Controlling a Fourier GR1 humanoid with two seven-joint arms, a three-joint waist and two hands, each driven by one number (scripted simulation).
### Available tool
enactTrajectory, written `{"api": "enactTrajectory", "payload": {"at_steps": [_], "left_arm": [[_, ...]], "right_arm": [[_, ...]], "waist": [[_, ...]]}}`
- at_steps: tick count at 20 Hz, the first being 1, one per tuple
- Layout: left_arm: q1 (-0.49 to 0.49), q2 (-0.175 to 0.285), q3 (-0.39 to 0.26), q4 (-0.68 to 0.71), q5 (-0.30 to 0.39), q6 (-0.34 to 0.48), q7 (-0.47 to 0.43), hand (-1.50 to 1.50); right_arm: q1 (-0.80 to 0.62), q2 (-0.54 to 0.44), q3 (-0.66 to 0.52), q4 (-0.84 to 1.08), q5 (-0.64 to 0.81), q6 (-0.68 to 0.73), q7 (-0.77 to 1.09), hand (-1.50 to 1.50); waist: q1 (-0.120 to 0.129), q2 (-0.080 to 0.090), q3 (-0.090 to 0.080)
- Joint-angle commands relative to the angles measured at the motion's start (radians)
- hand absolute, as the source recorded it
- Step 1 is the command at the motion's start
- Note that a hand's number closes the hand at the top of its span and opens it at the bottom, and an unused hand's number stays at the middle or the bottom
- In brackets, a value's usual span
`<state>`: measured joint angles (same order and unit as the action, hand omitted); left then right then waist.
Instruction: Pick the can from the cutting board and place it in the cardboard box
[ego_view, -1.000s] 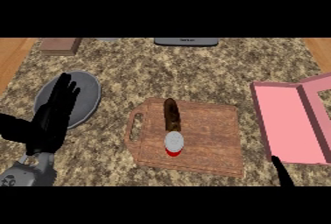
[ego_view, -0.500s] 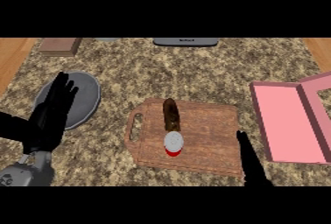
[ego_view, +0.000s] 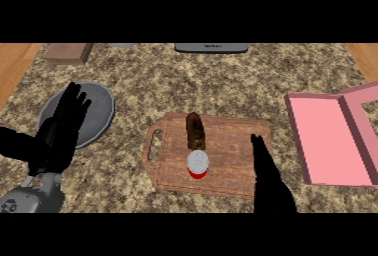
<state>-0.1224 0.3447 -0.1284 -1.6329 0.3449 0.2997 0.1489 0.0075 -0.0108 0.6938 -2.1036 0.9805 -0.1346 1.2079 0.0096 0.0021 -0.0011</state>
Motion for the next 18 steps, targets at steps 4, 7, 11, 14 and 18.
{"api": "enactTrajectory", "payload": {"at_steps": [4, 7, 11, 14, 18], "left_arm": [[-0.006, -0.016, 0.001, -0.034, -0.011, 0.02, 0.049, 0.0], [0.022, -0.03, 0.0, -0.02, -0.029, 0.003, -0.015, 0.0], [0.034, -0.027, 0.024, 0.019, -0.024, -0.022, -0.041, 0.0], [0.023, -0.02, 0.009, -0.035, -0.035, -0.009, 0.015, 0.0], [-0.007, -0.049, 0.003, 0.004, -0.059, 0.013, 0.011, 0.0]], "right_arm": [[-0.084, 0.01, 0.001, 0.107, -0.003, -0.106, 0.222, -1.5], [-0.097, 0.01, -0.005, 0.089, 0.004, -0.104, 0.225, -1.5], [-0.092, 0.01, 0.029, 0.167, -0.005, -0.192, 0.206, -1.5], [-0.138, 0.01, 0.039, 0.215, -0.029, -0.229, 0.227, -1.5], [-0.18, 0.01, -0.051, 0.272, -0.089, -0.219, 0.168, -1.5]], "waist": [[-0.002, -0.002, 0.001], [-0.005, -0.003, 0.0], [-0.004, -0.002, 0.0], [0.002, -0.002, 0.001], [-0.001, 0.0, 0.001]]}}
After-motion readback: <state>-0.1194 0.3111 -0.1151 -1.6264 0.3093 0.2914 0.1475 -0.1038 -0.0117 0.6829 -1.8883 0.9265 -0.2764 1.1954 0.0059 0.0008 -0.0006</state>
